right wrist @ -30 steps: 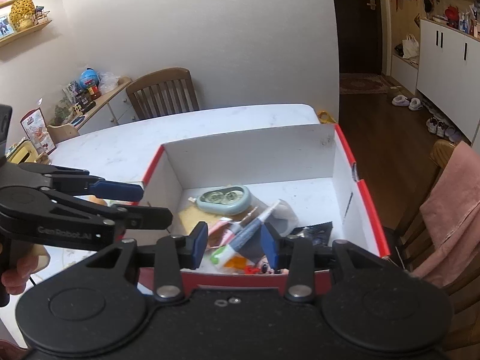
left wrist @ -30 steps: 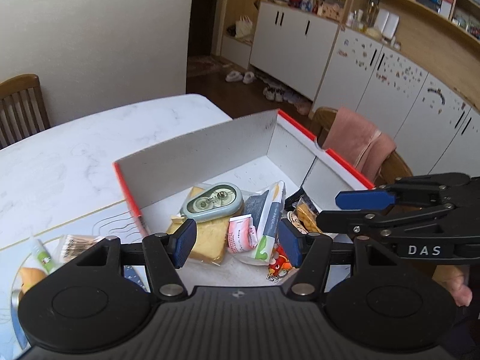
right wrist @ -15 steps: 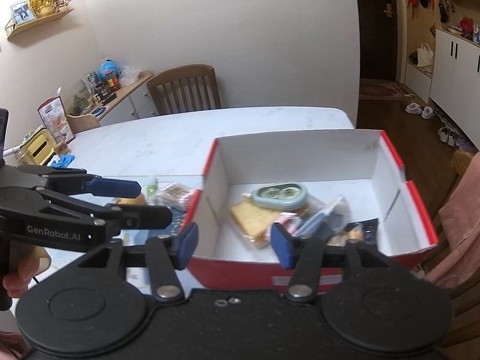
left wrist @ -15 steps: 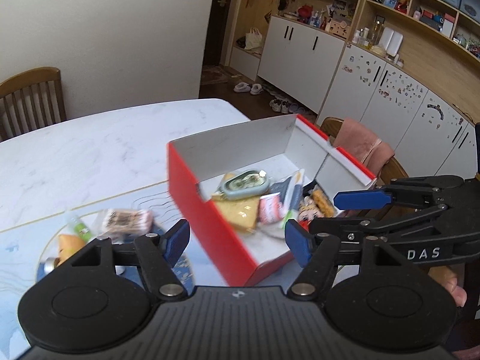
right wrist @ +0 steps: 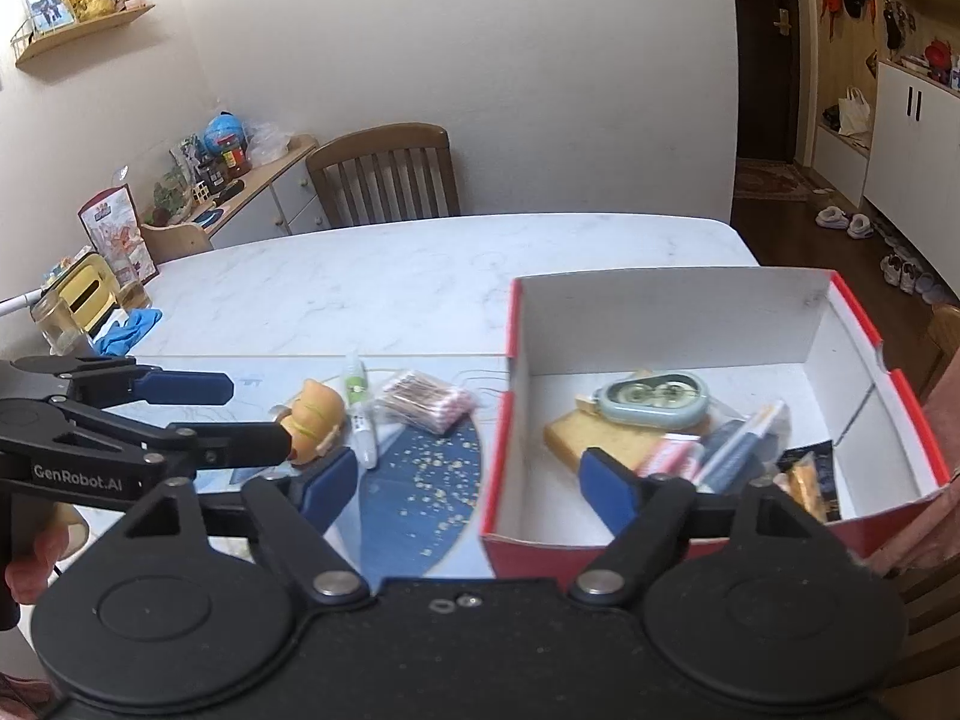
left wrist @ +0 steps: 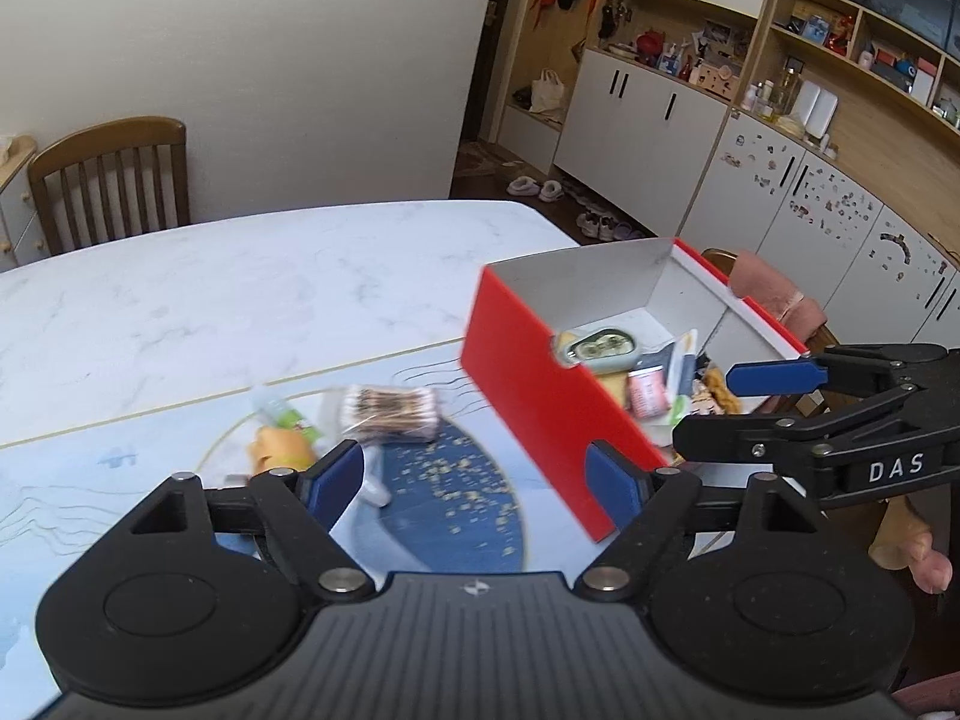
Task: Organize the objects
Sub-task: 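Withdraw both tools from the box toward the remaining items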
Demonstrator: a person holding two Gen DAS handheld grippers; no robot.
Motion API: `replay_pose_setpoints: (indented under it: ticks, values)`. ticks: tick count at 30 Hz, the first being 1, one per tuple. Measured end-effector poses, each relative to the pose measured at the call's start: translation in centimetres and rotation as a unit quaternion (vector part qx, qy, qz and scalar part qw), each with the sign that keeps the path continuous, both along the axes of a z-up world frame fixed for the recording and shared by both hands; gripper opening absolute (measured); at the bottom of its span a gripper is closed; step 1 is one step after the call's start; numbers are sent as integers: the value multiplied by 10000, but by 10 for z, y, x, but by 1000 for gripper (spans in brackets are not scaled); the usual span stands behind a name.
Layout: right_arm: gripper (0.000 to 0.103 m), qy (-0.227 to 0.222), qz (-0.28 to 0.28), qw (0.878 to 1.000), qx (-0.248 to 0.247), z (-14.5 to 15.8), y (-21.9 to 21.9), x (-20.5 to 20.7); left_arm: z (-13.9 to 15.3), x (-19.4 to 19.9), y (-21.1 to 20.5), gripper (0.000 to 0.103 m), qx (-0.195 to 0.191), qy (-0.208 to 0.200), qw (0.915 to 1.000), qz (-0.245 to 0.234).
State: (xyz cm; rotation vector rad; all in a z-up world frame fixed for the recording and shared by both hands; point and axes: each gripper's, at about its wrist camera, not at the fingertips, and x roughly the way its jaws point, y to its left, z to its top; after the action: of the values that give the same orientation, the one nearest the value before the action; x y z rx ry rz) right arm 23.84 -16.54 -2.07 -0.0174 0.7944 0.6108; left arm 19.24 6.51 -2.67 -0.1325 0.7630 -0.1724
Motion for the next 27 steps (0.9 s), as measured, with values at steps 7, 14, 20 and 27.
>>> replay_pose_setpoints:
  ticks: [7,14,20,27]
  values:
    - [93,35,88,9999,-35,1,35,-2,-11,-6,37,86,-58,59,10000,53]
    - [93,198,101,9997,-78,-5,68,4,-28,-9,68,101,89,91,9998,182]
    - [93,453,105,9988,-145,-16,95,11,-49,0,99,101,120,213,9989,395]
    - [93,687,80,9972,-272,-30,123,19,-74,11,124,101,420,228,9980,410]
